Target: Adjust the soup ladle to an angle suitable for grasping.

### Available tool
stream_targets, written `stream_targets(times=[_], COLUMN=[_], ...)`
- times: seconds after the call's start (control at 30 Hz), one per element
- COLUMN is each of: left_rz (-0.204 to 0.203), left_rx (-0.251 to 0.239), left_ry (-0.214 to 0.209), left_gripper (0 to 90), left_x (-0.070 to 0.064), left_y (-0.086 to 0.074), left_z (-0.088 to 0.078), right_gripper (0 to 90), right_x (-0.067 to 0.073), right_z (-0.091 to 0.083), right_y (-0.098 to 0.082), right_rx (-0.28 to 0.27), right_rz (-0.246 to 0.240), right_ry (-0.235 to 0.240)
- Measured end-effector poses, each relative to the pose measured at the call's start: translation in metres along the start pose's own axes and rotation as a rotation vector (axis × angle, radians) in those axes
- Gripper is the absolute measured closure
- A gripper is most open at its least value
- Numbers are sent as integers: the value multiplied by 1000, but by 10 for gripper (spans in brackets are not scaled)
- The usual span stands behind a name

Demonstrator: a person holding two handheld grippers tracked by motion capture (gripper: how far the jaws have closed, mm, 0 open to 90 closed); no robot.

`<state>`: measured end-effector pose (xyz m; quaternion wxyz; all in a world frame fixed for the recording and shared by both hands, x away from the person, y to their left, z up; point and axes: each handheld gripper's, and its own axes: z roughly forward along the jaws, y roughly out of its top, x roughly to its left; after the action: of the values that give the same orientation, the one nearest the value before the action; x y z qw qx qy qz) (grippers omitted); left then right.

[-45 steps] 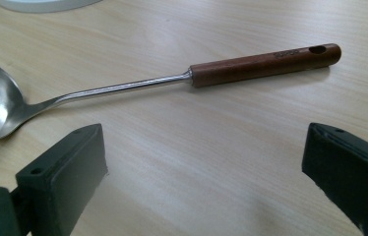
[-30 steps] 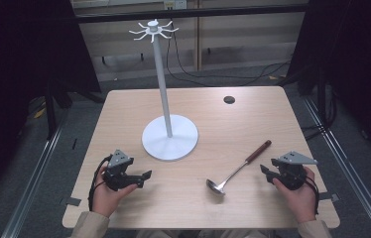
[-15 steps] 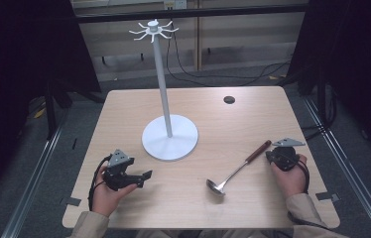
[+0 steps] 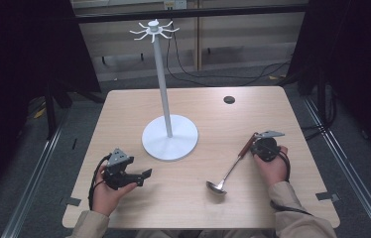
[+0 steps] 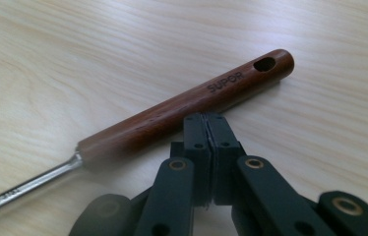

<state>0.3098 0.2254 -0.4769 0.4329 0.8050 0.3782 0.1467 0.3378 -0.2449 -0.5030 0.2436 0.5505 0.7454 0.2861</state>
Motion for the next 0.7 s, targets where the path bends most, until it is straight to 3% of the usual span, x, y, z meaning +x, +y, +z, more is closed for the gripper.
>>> stream_targets(times=[0.4, 0.7], left_rz=[-6, -4], left_rx=[-15, -11], left_ry=[-1, -3], left_gripper=[130, 130], left_x=[1, 0], left_y=[2, 1], left_z=[-1, 1], right_gripper=[881, 868], right_x=[26, 35], right_z=[14, 21], right_y=[17, 25], right_rx=[7, 12], right_rz=[-12, -13], right_ry=[66, 103])
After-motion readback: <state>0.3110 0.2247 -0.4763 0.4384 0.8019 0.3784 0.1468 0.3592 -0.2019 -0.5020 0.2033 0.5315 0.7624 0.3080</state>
